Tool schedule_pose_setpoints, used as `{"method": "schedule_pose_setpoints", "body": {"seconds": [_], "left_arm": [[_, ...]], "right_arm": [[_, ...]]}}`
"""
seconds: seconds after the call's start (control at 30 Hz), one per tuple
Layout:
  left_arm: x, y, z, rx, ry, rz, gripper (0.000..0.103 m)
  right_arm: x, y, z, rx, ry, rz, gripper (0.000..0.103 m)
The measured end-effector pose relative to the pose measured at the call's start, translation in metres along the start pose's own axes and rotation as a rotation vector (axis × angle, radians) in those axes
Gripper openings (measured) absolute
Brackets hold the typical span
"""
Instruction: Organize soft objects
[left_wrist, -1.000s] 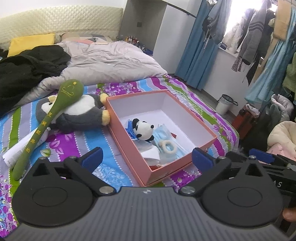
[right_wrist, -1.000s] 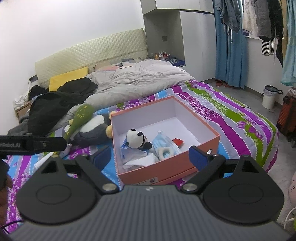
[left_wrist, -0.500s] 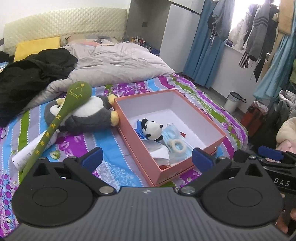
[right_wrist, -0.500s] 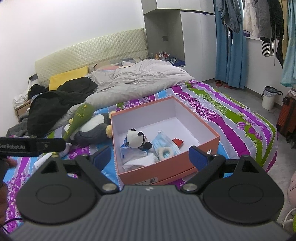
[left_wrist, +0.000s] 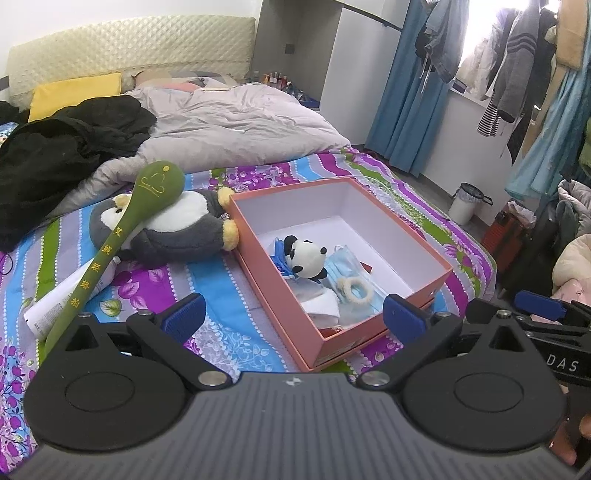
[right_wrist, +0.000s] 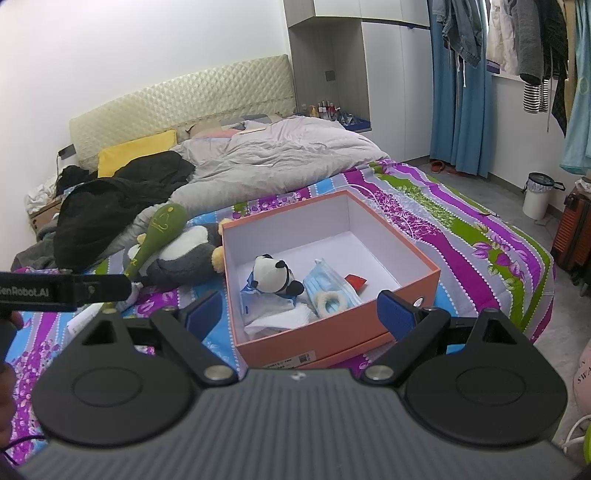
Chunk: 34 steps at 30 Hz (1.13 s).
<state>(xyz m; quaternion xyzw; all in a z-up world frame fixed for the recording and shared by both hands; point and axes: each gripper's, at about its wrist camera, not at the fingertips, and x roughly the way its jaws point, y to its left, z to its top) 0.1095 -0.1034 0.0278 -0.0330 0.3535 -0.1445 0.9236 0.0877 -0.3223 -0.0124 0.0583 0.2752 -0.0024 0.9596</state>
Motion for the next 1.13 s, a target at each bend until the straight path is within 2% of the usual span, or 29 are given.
{"method": "schedule_pose_setpoints", "body": {"seconds": [1.13], "left_arm": [[0.0,0.0,-0.002,0.015,0.001,0.003,0.103]], "right_arm": [[0.006,-0.007,-0.005,-0.006,0.012,-0.005,0.092]]}}
